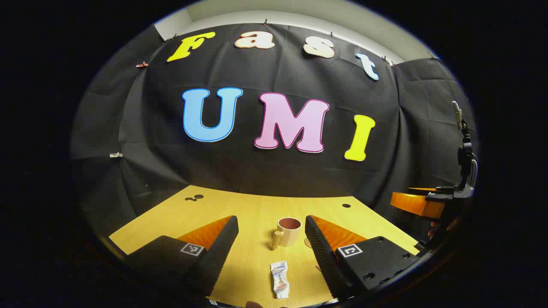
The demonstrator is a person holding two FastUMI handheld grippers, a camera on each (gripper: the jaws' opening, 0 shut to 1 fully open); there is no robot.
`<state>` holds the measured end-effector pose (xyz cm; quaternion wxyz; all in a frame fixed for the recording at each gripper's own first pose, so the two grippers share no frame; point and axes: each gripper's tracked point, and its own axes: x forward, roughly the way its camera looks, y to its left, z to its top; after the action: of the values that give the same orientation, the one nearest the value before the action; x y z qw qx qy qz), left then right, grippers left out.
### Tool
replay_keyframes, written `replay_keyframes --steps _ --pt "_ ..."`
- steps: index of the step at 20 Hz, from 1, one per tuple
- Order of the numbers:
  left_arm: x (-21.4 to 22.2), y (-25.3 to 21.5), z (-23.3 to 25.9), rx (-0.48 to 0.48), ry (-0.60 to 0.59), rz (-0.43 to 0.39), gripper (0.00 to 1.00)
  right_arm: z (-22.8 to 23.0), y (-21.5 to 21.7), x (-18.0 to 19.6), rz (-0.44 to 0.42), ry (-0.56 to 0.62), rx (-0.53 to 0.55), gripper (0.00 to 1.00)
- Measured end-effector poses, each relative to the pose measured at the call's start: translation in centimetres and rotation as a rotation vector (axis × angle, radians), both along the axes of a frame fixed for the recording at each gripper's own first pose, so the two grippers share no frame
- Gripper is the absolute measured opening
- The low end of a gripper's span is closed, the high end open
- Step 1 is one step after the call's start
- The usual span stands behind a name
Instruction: Put the toothbrush and toothpaste on the desktop into the cup, then pick up the cup and place it on the coaster on the desktop.
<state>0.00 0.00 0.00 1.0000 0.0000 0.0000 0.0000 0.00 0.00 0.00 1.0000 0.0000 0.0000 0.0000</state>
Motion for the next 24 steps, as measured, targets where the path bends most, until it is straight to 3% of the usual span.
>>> replay_keyframes --steps 17,20,24 --pt "0.9 -0.1 -0.6 -0.014 0.064 -0.018 0.98 -0.5 -0.6 0.5 -0.035 0.020 0.004 0.97" --pt "1.9 0.0 -2.5 -0.021 0.155 -0.017 0.97 -1.0 -0.9 0.4 -0.042 0.032 0.006 0.97" --pt "2.7 -0.7 -9.2 -0.052 0.379 -0.038 0.97 -1.7 -1.2 0.6 -0.050 0.061 -0.016 0.97"
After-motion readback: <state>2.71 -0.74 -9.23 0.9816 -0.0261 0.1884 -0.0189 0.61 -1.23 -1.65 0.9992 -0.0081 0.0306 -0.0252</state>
